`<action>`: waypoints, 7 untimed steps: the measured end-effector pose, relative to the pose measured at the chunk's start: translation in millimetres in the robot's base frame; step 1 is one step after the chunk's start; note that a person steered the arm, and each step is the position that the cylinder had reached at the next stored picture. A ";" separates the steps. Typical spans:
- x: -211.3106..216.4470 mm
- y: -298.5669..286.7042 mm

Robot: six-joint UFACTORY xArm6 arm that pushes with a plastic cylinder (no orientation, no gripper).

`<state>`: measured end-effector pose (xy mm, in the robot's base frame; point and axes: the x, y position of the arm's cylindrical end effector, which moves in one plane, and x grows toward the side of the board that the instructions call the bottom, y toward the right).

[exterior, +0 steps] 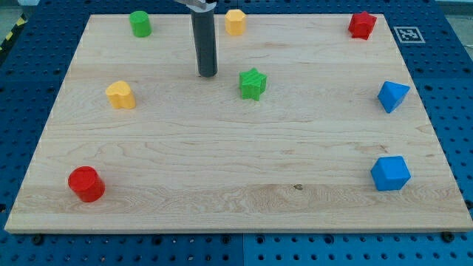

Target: Slide the green star towards the bottom

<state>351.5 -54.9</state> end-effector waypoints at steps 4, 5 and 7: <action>22.6 76.1; 40.1 95.0; 59.6 133.1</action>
<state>411.1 78.3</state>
